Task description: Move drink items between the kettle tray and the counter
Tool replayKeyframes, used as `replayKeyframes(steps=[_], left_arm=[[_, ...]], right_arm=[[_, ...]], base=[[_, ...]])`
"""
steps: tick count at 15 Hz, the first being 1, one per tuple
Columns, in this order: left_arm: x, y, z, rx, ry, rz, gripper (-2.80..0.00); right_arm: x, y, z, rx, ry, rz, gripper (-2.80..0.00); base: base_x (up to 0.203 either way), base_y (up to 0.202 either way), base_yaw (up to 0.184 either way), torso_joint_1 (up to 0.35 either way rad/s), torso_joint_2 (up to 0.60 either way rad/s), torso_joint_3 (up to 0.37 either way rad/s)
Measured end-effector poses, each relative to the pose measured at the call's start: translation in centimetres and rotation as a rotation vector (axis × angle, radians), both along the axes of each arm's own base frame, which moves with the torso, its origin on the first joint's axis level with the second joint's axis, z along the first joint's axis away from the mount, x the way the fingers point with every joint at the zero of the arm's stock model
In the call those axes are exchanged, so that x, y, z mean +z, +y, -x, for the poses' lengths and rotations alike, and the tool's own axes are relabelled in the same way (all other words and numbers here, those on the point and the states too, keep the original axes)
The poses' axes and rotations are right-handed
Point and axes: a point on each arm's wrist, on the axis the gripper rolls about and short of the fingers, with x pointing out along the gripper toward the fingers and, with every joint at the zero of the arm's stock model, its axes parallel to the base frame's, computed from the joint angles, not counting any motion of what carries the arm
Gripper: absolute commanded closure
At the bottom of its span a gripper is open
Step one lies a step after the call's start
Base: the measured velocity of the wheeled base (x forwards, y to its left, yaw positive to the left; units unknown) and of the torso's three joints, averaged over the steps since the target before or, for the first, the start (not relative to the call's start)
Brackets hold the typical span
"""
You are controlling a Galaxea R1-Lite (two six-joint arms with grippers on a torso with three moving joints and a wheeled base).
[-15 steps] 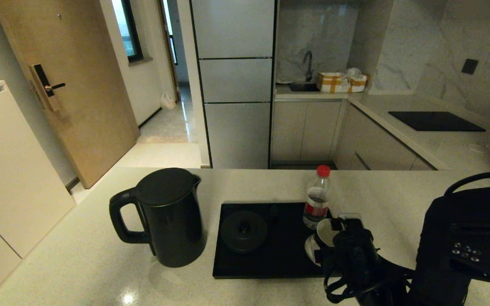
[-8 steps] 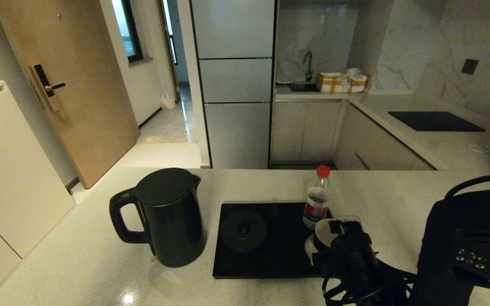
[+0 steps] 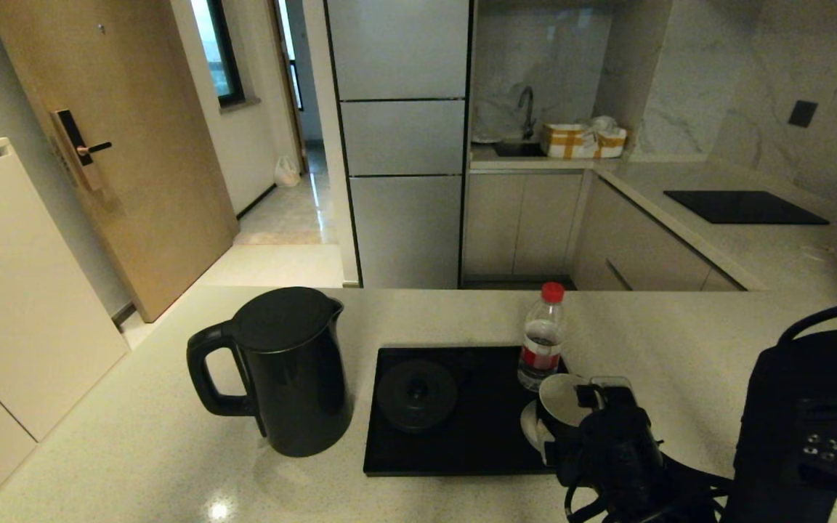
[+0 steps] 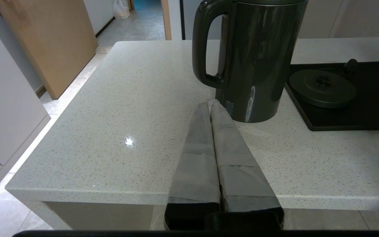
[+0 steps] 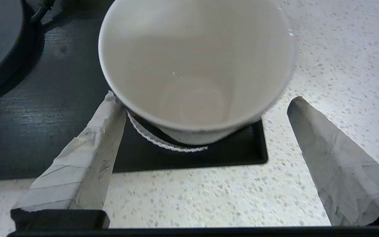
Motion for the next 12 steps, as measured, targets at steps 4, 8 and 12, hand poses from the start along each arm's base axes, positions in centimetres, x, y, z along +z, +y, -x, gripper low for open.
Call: replayKeyframes(steps=[4,8,12], left_arm=[[0.0,0.0,0.0,0.0,0.0,0.0,0.0],[0.0,0.0,0.0,0.0,-0.001,0.0,0.0],[0.0,0.0,0.0,0.0,0.0,0.0,0.0]], right_arm=[[1.0,-0.7,1.4,0.008,-0.002,-0.01,-2.8],[3.5,-1.1,4.2,0.049,-0.051,-0.017,-2.8],[6.2,-3.5,6.7,-0.047,-0.153,0.007,0.0]], base=[[0.0,0.0,0.0,0.0,0.0,0.0],[0.0,0.0,0.0,0.0,0.0,0.0],[0.0,0.0,0.0,0.0,0.0,0.0]])
